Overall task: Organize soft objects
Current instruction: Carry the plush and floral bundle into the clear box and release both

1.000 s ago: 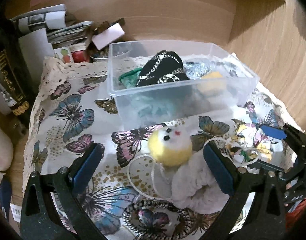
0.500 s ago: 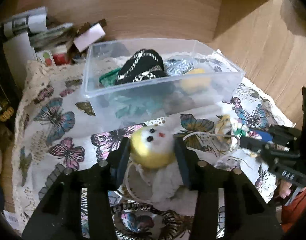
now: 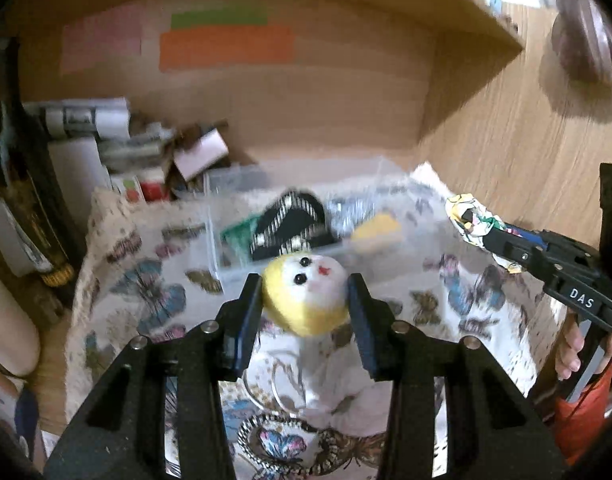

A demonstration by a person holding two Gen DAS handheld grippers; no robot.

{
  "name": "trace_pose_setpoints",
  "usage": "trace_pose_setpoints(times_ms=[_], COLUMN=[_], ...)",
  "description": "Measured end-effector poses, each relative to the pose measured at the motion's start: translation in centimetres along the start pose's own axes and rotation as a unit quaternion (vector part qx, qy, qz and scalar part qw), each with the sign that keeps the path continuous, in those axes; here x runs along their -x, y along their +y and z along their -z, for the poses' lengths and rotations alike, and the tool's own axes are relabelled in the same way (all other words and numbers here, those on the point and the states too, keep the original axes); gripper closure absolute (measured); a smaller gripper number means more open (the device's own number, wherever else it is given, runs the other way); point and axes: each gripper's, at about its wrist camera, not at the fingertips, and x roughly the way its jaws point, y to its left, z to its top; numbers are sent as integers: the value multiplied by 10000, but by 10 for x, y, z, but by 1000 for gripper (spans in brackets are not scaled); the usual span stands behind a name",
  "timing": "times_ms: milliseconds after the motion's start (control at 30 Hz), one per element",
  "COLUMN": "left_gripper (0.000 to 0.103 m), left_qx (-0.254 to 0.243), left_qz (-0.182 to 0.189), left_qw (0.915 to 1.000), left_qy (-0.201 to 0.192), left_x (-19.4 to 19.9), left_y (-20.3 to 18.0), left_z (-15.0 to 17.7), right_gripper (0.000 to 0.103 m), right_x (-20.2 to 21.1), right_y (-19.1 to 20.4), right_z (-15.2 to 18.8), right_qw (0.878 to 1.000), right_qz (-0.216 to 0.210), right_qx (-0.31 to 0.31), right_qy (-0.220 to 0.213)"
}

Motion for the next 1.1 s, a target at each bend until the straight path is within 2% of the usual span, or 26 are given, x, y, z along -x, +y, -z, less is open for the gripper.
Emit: trace_pose_setpoints(times_ms=[300, 500, 667, 867, 1100], left_gripper=[60, 60, 60, 60, 60], left_qx=[103, 159, 93, 4, -112], left_qz=[35, 141, 155, 142, 191], left_qw=[9988, 9986, 9993, 9999, 9986], left_qy=[-468, -478, -315, 63, 489], left_x=[6, -8, -32, -65, -98], left_y=[2, -2, -8, -15, -22], left_z=[-39, -55, -63, -65, -60], right_gripper=[83, 82, 82, 82, 82], right_x=[0, -15, -43, -81, -112], right_y=[4, 0, -5, -13, -23], right_z=[-40, -56, -58, -51, -38], right_qw=[9985, 9983, 9994, 9992, 9963], right_qz=[86, 142, 165, 196, 24], right_qx=[118, 168, 177, 179, 59], right_qy=[-527, -547, -241, 289, 860])
